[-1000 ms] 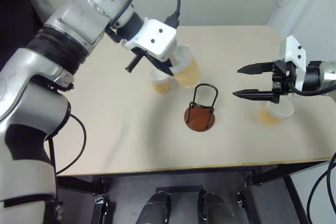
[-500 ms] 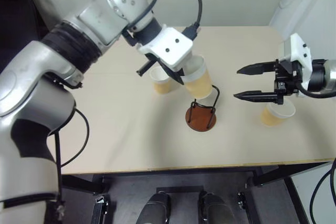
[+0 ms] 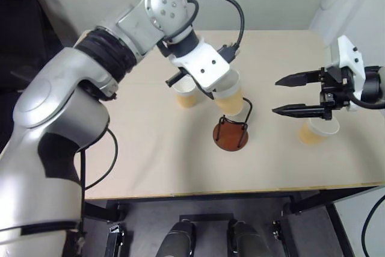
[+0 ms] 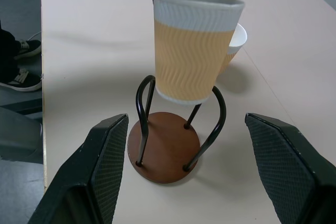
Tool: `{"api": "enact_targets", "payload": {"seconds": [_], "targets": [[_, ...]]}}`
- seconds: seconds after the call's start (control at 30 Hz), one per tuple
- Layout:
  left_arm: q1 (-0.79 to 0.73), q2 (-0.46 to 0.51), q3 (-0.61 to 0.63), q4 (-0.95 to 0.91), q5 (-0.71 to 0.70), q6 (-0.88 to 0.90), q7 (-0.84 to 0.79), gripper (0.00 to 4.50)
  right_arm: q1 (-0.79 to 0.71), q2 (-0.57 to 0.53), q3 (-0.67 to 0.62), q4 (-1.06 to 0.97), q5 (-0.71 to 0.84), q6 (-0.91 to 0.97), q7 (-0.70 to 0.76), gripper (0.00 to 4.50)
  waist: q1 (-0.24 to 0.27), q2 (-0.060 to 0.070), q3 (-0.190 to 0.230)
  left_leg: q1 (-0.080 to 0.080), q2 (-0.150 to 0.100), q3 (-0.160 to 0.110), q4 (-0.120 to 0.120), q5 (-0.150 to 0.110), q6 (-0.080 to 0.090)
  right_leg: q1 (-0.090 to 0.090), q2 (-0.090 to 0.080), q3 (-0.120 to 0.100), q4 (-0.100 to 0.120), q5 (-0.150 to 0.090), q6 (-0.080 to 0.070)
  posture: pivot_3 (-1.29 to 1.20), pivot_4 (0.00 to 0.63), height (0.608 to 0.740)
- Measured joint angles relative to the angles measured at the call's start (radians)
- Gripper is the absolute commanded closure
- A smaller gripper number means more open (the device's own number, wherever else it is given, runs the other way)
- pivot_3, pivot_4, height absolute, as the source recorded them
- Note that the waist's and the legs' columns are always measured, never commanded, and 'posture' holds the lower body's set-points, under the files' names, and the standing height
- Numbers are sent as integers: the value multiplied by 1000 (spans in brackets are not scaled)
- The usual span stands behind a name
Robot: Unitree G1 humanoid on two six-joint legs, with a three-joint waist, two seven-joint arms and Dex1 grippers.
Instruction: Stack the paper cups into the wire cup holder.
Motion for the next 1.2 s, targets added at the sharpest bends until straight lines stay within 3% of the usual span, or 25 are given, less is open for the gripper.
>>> {"api": "enact_targets", "payload": {"seconds": [1.07,1.2], "targets": [[5,-98,19,84,102,-78,0,4479,39,-12,-34,-39,18,20,-23,893,4,0,0,0,0,0,12,-7,3,5,0,1,0,0,4,0,150,740],[20,-120,28,75,97,-79,0,3494,51,-14,-35,-47,27,28,-23,893,6,0,0,0,0,0,12,-7,4,5,0,2,0,0,5,0,150,740]]}}
